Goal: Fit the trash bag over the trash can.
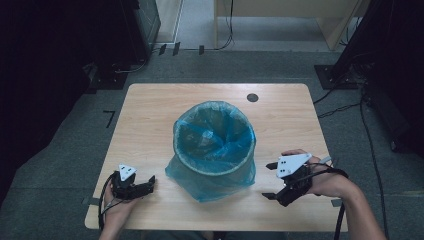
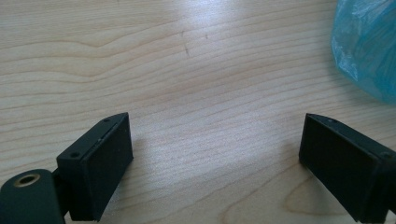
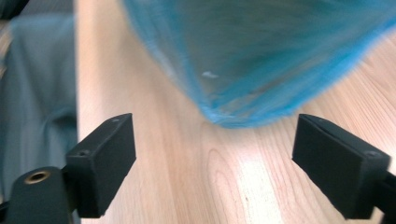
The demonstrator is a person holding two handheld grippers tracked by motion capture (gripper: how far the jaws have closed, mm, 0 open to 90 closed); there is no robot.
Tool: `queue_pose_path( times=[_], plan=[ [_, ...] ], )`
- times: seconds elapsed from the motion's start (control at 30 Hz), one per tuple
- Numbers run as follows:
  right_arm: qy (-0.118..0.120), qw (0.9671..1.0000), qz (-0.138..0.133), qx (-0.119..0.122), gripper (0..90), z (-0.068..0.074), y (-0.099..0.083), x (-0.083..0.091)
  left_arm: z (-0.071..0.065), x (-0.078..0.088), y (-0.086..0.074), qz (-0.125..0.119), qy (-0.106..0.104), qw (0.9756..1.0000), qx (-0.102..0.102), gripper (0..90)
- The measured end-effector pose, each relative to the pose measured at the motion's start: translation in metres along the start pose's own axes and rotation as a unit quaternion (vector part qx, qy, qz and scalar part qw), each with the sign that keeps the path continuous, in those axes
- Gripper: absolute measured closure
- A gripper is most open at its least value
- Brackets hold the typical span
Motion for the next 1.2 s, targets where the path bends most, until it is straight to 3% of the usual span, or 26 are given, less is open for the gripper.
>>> queue_pose_path(
  times=[0.13, 0.3, 0.43, 0.67, 0.83, 0.9, 1.03, 1.2],
  plan=[
    [-0.014, 0.9974, -0.036, -0.061, 2.3, -0.007, -0.006, -0.002, 0.000, 0.000, 0.000, 0.000, 0.000, 1.0000, 0.000, 9.1],
    [-0.061, 0.9892, -0.064, -0.117, 0.0, -0.017, -0.017, -0.007, 0.000, 0.000, 0.000, 0.001, 0.000, 1.0000, 0.000, 9.1],
    [-0.102, 0.9775, -0.089, -0.162, 0.0, -0.025, -0.027, -0.009, 0.000, 0.000, 0.000, 0.000, 0.000, 1.0000, 0.000, 9.1],
    [-0.164, 0.9568, -0.116, -0.210, 0.0, -0.036, -0.046, -0.010, 0.000, 0.000, 0.000, 0.000, 0.000, 1.0000, 0.000, 9.1],
    [-0.203, 0.9384, -0.131, -0.247, 0.0, -0.042, -0.060, -0.005, 0.000, 0.000, 0.000, 0.000, 0.000, 1.0000, 0.000, 9.1],
    [-0.208, 0.9306, -0.138, -0.268, 0.0, -0.045, -0.067, -0.003, 0.000, 0.000, 0.000, 0.001, 0.000, 1.0000, 0.000, 9.1],
    [-0.226, 0.9209, -0.135, -0.288, 0.0, -0.048, -0.080, 0.000, 0.000, 0.000, 0.000, 0.000, 0.000, 1.0000, 0.000, 9.1],
    [-0.236, 0.9119, -0.128, -0.311, 0.0, -0.049, -0.097, 0.001, 0.000, 0.000, 0.000, 0.000, 0.001, 1.0000, 0.000, 9.1]
  ],
)
Point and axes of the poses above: each handheld gripper's, and its own axes: x roughly backward along the jaws, y roughly out of its top, z roughly to its left, the point moved 2 cm from there along -x, roughly forward along the jaws, and after that the axes turned 11 degrees about -x, right-handed, at the moved point
